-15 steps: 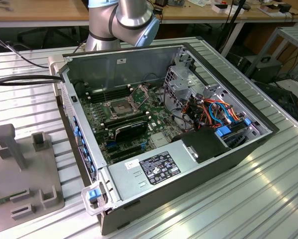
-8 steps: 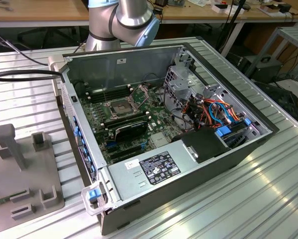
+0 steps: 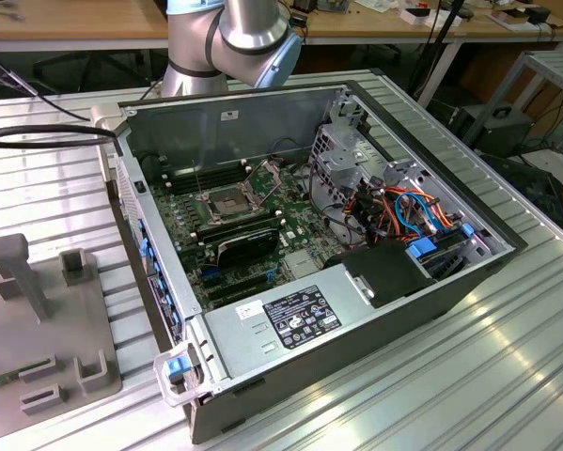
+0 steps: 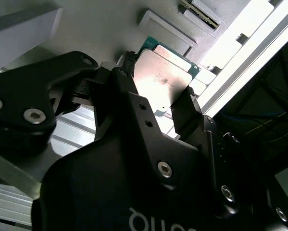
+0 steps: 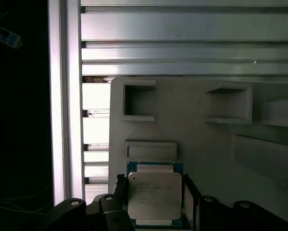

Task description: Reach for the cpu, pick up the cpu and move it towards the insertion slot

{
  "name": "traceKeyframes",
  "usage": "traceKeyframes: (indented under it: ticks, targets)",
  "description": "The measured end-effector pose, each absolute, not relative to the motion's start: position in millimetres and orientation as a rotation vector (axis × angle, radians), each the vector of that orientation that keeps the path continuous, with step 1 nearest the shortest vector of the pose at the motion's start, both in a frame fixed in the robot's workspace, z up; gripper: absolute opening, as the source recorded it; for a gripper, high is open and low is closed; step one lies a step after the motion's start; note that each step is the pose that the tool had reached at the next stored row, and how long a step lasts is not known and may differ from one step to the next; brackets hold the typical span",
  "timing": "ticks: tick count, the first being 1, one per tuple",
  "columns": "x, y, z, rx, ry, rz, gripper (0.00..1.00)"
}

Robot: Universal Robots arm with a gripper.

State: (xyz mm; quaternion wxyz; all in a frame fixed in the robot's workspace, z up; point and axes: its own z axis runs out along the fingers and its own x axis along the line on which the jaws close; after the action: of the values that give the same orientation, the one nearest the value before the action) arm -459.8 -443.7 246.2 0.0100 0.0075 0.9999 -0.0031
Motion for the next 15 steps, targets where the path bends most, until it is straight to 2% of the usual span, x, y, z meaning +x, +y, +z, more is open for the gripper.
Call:
traceKeyframes:
  ticks: [15]
  targets:
    - [-459.8, -443.7, 262.3, 0.024, 3.122, -0.01, 0.55]
